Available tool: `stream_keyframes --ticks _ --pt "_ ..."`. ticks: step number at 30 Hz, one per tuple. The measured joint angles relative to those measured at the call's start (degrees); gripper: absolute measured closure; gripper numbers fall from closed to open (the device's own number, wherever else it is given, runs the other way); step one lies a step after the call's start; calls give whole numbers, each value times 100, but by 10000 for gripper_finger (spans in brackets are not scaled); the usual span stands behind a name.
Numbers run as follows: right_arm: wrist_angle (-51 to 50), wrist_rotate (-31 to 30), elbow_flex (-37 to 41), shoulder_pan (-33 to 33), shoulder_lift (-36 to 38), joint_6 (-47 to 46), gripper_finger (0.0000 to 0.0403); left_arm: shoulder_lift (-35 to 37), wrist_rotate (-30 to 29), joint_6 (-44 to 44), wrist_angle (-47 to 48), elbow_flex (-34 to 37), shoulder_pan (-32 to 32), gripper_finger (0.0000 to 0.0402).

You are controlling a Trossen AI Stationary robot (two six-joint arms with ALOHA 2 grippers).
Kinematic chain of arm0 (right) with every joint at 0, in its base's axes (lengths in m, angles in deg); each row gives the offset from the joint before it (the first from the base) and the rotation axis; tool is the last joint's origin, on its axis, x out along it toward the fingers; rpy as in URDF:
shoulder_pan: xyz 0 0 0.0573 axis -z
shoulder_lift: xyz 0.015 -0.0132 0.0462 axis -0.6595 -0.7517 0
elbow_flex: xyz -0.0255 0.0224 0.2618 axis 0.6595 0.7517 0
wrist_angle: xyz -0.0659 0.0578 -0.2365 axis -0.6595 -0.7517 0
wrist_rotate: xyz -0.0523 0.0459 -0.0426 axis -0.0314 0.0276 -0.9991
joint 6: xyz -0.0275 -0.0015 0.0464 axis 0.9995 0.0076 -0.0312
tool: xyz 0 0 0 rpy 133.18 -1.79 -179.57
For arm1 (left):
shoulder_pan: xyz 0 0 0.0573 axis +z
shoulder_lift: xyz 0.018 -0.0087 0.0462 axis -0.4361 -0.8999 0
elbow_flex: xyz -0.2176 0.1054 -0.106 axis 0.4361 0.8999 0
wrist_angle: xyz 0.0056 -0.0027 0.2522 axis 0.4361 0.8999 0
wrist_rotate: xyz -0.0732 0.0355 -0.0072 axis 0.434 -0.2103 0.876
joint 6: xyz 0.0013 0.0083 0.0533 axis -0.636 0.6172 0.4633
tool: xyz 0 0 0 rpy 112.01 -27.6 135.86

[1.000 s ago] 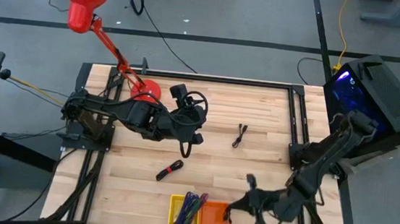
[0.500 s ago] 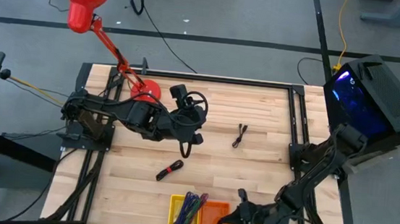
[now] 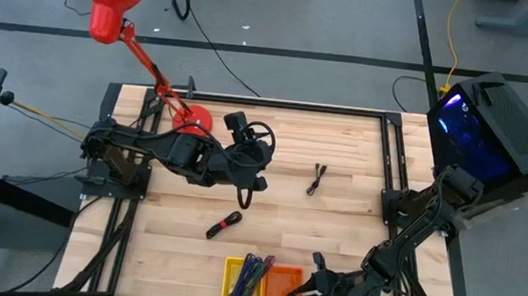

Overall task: Pick & Place USB Port
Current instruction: Put the black USB cable into the orange bin, then put the bottom black USB cable into the orange bin

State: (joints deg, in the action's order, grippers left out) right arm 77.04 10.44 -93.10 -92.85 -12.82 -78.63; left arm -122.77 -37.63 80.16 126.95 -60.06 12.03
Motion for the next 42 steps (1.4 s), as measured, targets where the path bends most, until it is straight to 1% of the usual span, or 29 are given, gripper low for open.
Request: stream_keyframes --ticks 7,11,14,18,21,23,25,31,35,39,42 --pt "-4 -108 0 2 0 141 293 0 0 -32 161 0 2 248" --pt "-7 -429 0 2 0 336 284 0 3 -181 285 -1 12 248" --pt "-14 -580 0 19 0 584 283 0 58 -453 577 -2 15 248" --pt "-25 -885 0 68 0 911 289 0 734 -1085 1383 -2 22 248" --pt "-141 -868 0 136 2 986 293 -77 1355 -1799 2259 -11 28 248" --pt "-288 -841 0 174 2 887 295 -196 1611 -2397 2863 9 28 248" --pt "-456 -835 0 194 2 774 296 -227 1860 -2875 3096 276 0 248" --pt "-630 -821 0 201 2 691 296 -235 3010 -3390 2769 1901 -209 248" --pt "-656 -796 0 201 2 691 298 -236 3749 -3482 1743 3000 -472 248" --pt "-685 -726 0 201 2 691 298 -236 4513 -3632 570 3649 -760 251" --pt "-688 -729 0 201 3 701 298 -234 4802 -3851 81 3869 -892 256"
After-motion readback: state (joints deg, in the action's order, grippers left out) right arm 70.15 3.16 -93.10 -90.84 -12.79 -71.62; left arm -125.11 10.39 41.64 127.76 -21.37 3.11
